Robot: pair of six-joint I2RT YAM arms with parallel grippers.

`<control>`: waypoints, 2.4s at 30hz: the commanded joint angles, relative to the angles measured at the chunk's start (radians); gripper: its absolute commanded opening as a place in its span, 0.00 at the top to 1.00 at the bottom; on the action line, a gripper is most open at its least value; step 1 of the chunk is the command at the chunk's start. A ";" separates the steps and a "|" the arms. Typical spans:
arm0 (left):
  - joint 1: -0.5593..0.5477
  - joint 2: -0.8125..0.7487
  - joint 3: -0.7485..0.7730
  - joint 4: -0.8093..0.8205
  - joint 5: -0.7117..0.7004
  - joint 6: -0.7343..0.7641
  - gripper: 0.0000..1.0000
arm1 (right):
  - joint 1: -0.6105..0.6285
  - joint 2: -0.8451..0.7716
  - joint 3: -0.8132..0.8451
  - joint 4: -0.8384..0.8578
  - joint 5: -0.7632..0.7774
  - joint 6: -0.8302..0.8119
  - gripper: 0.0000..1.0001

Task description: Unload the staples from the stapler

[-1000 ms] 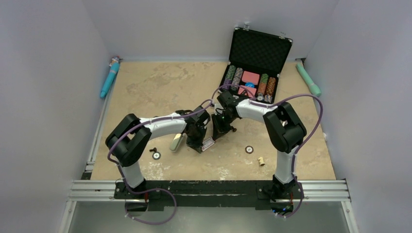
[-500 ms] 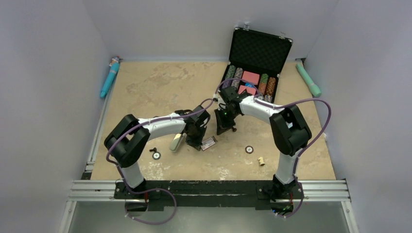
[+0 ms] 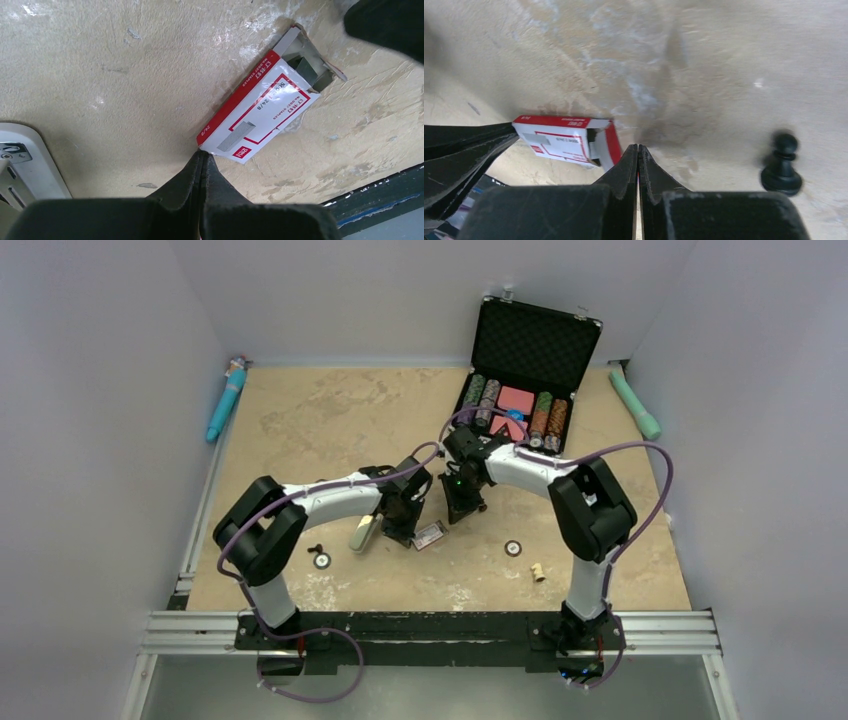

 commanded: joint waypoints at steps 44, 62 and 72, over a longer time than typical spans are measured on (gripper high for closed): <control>0.004 -0.096 -0.009 -0.050 -0.035 -0.053 1.00 | 0.006 -0.056 -0.044 0.022 0.045 0.058 0.87; 0.008 -0.019 0.008 -0.032 0.024 -0.045 1.00 | 0.101 -0.062 -0.115 0.087 -0.014 0.195 0.96; 0.006 -0.044 -0.063 0.010 0.041 -0.059 1.00 | 0.102 -0.082 -0.160 0.113 -0.023 0.235 0.97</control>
